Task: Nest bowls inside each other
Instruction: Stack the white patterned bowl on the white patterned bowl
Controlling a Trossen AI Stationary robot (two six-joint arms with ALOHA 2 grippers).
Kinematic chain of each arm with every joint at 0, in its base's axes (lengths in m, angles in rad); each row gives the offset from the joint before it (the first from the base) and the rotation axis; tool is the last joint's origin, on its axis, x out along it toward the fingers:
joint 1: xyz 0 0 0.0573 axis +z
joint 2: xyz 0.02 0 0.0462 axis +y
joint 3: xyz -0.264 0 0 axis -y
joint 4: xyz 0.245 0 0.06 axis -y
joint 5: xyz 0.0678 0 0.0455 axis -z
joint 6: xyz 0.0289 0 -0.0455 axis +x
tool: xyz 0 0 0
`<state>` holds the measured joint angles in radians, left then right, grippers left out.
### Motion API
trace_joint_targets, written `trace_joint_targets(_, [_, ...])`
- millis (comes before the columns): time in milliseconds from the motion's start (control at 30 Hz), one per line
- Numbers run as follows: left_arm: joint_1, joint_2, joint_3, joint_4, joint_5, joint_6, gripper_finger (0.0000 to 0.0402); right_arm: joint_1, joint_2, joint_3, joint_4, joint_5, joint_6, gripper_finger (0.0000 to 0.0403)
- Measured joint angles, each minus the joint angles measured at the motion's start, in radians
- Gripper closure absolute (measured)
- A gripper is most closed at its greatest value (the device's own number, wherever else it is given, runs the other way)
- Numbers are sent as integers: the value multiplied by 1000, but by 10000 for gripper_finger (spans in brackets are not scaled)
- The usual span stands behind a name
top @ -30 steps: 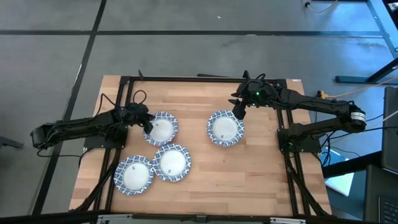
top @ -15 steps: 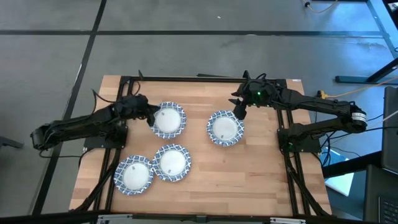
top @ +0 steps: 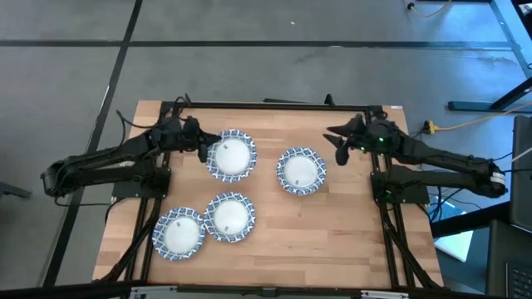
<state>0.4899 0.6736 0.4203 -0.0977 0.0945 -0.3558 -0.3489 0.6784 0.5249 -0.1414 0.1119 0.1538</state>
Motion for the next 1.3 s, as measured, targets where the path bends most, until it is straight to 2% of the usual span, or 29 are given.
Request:
trace_joint_targets(200, [-48,230,171,30,32,51,401,0,-98,-44,10,0,25,253])
trace_joint_targets(400, [-93,489,370,34,101,122,401,0,-113,-44,6,0,25,253])
trace_joint_targets(533, [-121,628,467,54,110,184,401,0,-112,-44,-9,0,27,253])
trace_joint_targets(633, [-132,714,519,89,134,202,401,0,-112,-44,-14,0,42,253])
trace_joint_targets(833, [-133,873,604,212,265,184,401,0,-112,-44,-18,0,49,253])
trace_joint_targets(1300, [-199,1224,890,243,323,179,401,0,-112,-44,-19,0,52,253])
